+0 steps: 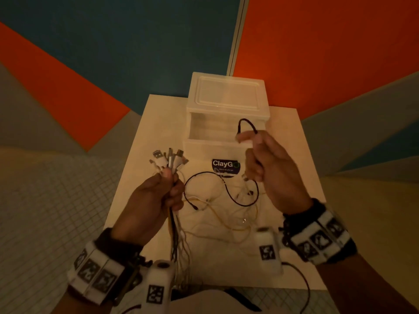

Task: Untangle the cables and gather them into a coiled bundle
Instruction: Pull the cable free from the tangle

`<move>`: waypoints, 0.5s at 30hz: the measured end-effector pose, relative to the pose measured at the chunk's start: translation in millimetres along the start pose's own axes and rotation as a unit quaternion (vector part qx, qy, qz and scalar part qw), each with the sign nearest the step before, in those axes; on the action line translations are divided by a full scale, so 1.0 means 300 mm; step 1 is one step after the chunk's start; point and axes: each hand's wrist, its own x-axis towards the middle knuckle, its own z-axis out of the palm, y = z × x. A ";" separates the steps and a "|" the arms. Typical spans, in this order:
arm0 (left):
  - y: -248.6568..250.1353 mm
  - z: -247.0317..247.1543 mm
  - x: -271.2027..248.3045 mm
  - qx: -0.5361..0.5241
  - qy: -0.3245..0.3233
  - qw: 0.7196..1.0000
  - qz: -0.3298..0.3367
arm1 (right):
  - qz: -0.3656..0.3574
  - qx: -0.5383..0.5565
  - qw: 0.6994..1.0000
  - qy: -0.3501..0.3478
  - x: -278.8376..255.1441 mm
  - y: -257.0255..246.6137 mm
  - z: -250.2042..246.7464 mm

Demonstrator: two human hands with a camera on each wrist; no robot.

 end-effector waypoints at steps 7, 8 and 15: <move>-0.042 0.098 0.063 -0.022 -0.017 0.999 -0.028 | -0.049 -0.079 0.996 -0.016 -0.089 0.085 0.146; -0.046 0.100 0.064 -0.020 -0.018 0.999 -0.028 | -0.060 -0.091 0.994 -0.023 -0.102 0.092 0.157; -0.064 0.090 0.058 -0.066 -0.030 0.997 -0.023 | -0.095 -0.259 0.956 -0.103 -0.154 0.177 0.175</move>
